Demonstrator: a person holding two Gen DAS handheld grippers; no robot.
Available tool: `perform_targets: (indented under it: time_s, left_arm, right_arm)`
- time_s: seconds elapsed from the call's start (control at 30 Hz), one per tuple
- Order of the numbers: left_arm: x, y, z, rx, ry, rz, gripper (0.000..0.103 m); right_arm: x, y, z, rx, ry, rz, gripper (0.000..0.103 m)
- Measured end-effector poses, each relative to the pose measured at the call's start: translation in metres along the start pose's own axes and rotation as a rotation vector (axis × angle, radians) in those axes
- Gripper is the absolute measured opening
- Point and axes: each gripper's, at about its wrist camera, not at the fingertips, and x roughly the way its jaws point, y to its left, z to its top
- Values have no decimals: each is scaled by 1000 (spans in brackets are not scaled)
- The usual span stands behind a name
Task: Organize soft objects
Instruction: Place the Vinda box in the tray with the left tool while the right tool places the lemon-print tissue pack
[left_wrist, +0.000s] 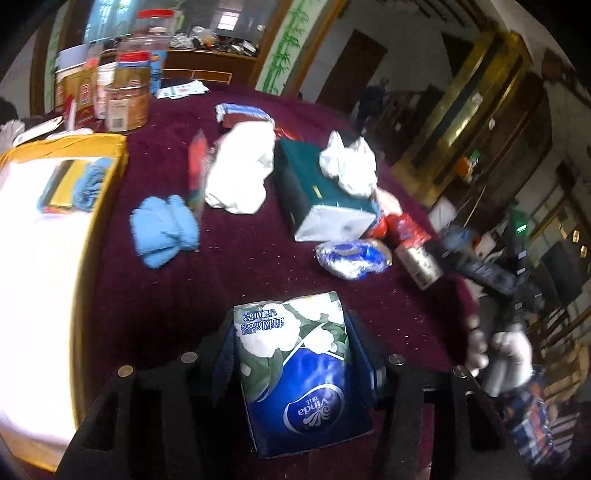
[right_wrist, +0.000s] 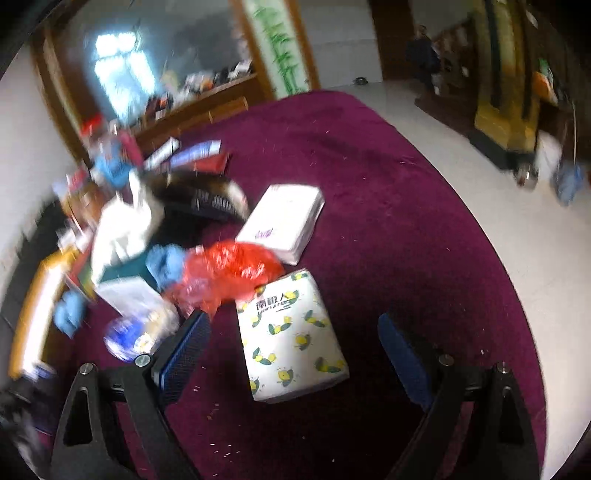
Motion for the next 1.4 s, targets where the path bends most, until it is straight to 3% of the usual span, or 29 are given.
perform_targets:
  time_s: [0.07,0.13,0.27,0.43,0.57,0.7,0.9,1.0,1.2,1.3,1.4]
  left_arm:
    - [-8,7,0,-29,-10,-8,58]
    - [-20,19,-1,-60,-24,-10,58]
    - [-52,54,-2,-115,-69,23,58]
    - [-93,111,4,-183,-136,122,58]
    - [-104,153,21,-226,-139,203,59]
    - [-97,197,50,-269,-129,239,59]
    - [-63,252,87,-347,-105,277,59]
    - [-48,270,100,-381,-100,270,59]
    - [-33,284,119,-393,-124,285,61]
    - [-29,284,123,-402,-108,320,63]
    - [-35,283,121,-413,-110,309,66]
  right_arm:
    - [9,8,-1,-44,28,-27,89]
    - [16,14,-3,-65,63,-36,55]
    - [10,11,-8,-41,70,-18,53]
    - [-37,5,-11,-6,-4,-24,54]
    - [-64,34,-3,-38,-42,43,54]
    - [-65,101,2,-134,-7,190,54]
    - [-30,226,8,-229,135,428,54]
    - [-7,287,11,-258,192,496,54]
    - [49,375,29,-229,282,540,54]
    - [77,403,34,-179,313,534,54]
    - [96,419,38,-151,332,522,54]
